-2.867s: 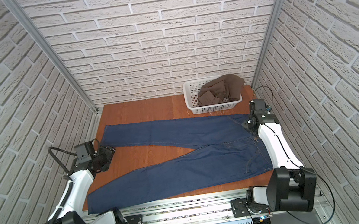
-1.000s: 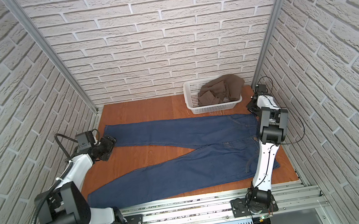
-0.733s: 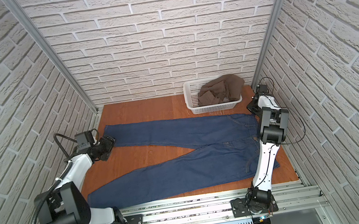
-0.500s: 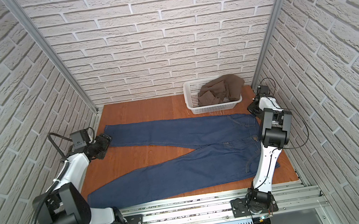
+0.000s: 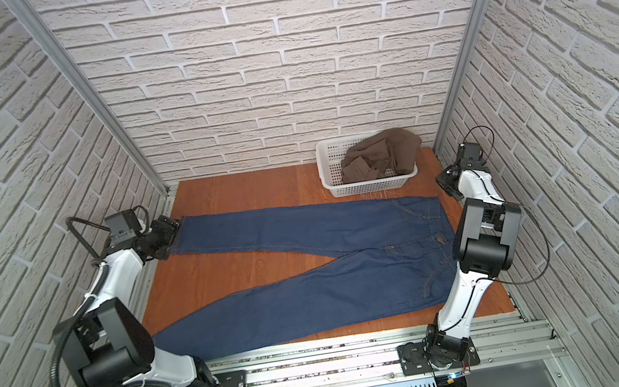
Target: Fold and stack the trousers
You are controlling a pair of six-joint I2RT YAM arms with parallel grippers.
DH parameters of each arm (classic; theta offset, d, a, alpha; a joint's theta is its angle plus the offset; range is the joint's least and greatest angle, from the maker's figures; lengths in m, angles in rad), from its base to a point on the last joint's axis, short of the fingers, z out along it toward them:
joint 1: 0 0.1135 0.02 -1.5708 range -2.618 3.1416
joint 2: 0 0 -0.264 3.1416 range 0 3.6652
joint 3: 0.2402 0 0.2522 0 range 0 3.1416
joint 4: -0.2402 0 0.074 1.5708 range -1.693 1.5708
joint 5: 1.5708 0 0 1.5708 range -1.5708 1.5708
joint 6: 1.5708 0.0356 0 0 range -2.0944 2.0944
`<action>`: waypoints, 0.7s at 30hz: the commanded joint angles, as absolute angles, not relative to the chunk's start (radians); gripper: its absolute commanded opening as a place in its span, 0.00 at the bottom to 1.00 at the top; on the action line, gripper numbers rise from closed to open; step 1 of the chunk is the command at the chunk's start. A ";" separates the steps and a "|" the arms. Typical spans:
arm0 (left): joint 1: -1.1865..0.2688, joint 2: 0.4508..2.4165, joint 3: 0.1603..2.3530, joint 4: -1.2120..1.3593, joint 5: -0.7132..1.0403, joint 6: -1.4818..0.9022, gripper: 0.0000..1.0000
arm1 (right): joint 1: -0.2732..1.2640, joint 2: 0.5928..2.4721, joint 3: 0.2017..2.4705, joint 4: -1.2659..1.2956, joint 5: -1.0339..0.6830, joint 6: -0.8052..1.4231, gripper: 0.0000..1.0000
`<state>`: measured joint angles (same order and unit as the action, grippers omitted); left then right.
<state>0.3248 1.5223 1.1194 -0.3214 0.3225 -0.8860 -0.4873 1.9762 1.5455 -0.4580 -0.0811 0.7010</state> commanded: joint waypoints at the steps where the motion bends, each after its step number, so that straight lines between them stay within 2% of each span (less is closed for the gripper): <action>1: 0.330 1.509 1.137 -0.340 0.328 -0.889 0.81 | -0.492 2.060 1.599 -0.482 -0.117 0.695 0.28; 8: 0.331 1.492 1.123 -0.351 0.313 -0.875 0.85 | -0.502 2.183 1.692 -0.524 -0.171 0.665 0.36; 21: 0.331 1.476 1.094 -0.318 0.307 -0.863 0.91 | -0.502 2.309 1.812 -0.570 -0.188 0.644 0.38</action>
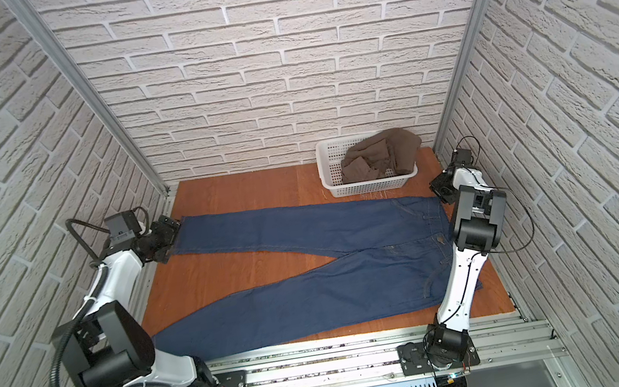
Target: Fold and stack the trousers
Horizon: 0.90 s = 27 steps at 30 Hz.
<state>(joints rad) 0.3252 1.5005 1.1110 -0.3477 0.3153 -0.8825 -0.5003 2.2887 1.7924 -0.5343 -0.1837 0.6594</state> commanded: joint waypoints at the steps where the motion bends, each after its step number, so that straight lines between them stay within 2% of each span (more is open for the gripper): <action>1: 0.331 1.477 1.093 -0.317 0.305 -0.863 0.91 | -0.502 2.313 1.815 -0.575 -0.189 0.644 0.38; 23: 0.352 1.462 1.111 -0.342 0.276 -0.849 0.91 | -0.500 2.212 1.651 -0.555 -0.321 0.663 0.26; 27: 0.356 1.461 1.111 -0.343 0.276 -0.848 0.91 | -0.500 2.193 1.624 -0.501 -0.343 0.692 0.16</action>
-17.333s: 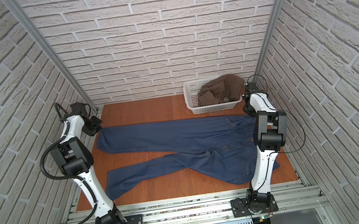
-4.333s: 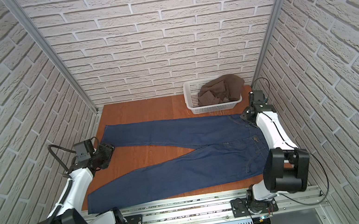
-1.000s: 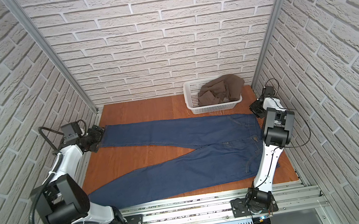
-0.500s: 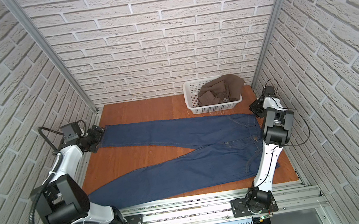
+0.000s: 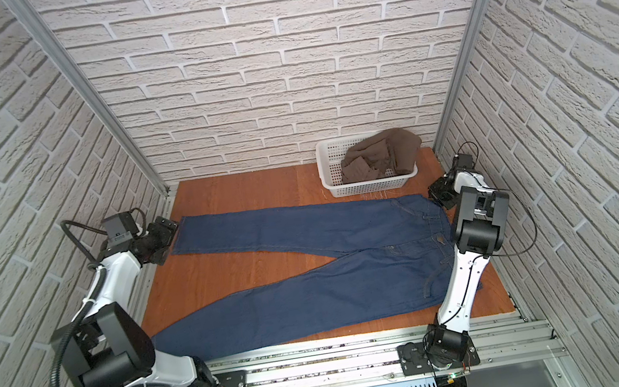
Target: Fold and stack the trousers
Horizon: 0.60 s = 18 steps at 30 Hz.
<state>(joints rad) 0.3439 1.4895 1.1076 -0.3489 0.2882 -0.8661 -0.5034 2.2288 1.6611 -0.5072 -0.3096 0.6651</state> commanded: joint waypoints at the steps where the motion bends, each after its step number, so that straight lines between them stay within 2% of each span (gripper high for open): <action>1: 0.357 1.461 1.111 -0.343 0.276 -0.848 0.91 | -0.500 2.190 1.620 -0.493 -0.344 0.695 0.12; 3: 0.357 1.460 1.111 -0.341 0.276 -0.847 0.90 | -0.500 2.181 1.621 -0.483 -0.346 0.700 0.06; 18: 0.362 1.428 1.121 -0.365 0.258 -0.847 0.89 | -0.500 1.868 1.477 -0.433 -0.261 0.692 0.05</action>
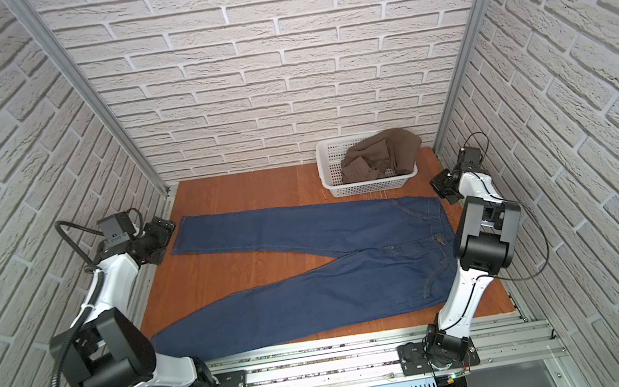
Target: Fold and stack the trousers
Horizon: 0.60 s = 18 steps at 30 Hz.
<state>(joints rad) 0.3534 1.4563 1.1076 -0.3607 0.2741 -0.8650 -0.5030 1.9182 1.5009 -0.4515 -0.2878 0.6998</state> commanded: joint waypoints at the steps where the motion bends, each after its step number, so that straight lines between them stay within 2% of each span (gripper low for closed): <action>1: 0.363 1.429 1.121 -0.368 0.256 -0.846 0.89 | -0.500 1.860 1.472 -0.439 -0.261 0.689 0.05; 4: 0.362 1.432 1.122 -0.371 0.262 -0.846 0.89 | -0.502 1.865 1.487 -0.486 -0.237 0.678 0.07; 7: 0.363 1.430 1.125 -0.379 0.263 -0.842 0.89 | -0.505 1.911 1.546 -0.555 -0.187 0.669 0.26; 9: 0.364 1.426 1.130 -0.384 0.262 -0.839 0.90 | -0.508 1.969 1.621 -0.614 -0.166 0.648 0.33; 18: 0.362 1.419 1.125 -0.381 0.265 -0.845 0.90 | -0.507 2.295 1.972 -0.879 -0.167 0.515 0.45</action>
